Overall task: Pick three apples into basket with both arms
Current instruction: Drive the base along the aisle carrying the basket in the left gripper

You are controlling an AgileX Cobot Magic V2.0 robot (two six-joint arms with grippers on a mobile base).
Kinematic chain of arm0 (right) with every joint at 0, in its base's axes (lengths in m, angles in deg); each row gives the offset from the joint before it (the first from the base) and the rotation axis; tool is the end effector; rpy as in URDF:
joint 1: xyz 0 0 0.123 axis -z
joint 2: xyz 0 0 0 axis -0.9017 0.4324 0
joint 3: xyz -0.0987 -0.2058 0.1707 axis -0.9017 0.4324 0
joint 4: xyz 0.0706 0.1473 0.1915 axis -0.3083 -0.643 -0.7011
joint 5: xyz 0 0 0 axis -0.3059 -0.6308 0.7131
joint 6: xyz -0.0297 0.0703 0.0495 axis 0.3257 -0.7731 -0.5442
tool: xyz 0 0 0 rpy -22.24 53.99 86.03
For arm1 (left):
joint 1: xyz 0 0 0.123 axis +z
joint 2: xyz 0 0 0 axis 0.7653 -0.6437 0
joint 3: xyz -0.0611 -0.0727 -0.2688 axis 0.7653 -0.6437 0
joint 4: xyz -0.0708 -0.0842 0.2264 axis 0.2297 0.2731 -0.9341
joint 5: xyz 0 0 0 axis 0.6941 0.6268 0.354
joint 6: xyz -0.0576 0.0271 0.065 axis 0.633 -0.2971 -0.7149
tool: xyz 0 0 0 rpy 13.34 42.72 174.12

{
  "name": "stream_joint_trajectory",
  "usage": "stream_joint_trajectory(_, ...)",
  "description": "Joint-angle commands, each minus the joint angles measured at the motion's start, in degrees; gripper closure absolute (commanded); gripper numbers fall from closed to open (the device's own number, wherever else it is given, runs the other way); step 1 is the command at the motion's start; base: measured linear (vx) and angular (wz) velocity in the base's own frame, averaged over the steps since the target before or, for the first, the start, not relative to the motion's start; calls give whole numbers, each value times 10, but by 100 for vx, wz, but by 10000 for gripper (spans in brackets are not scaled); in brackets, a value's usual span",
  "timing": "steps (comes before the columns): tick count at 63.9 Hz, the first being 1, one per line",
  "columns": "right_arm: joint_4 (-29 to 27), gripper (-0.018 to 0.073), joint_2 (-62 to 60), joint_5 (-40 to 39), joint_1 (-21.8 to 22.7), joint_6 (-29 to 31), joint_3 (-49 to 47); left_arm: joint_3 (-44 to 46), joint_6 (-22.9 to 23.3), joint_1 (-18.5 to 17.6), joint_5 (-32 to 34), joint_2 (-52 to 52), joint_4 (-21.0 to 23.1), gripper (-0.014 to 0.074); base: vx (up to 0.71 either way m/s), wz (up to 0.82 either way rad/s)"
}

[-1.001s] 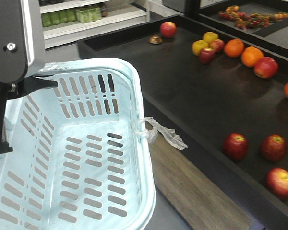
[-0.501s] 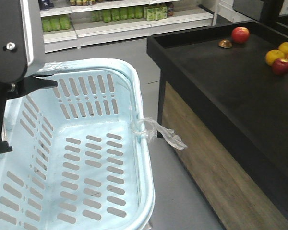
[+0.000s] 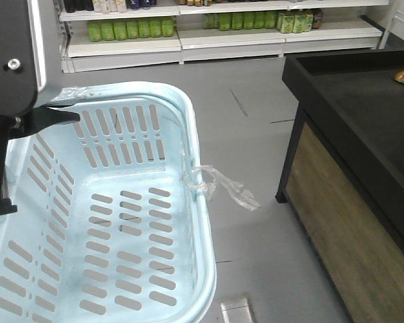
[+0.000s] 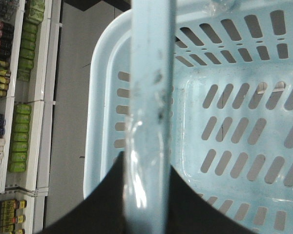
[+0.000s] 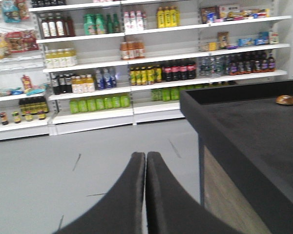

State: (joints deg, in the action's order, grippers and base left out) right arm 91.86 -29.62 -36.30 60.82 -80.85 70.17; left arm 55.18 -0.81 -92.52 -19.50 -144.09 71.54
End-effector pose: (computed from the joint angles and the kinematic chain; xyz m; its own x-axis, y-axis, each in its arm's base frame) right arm 0.0567 0.0035 0.2000 0.0181 0.0924 -0.9956 -0.0625 0.9939 0.0911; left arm 0.1667 -0.1322 0.4530 0.1384 0.9047 -0.4030 0.7280 0.1830 0.6607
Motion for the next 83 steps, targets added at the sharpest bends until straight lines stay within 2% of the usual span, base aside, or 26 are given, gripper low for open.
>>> stream_joint_trajectory(1,3,568,-4,-42,1,3,8,18,7,-1,47,12,-2,603,2,31)
stream_joint_trajectory(83,3,568,-4,-42,1,3,8,18,7,-1,47,12,-2,603,4,12)
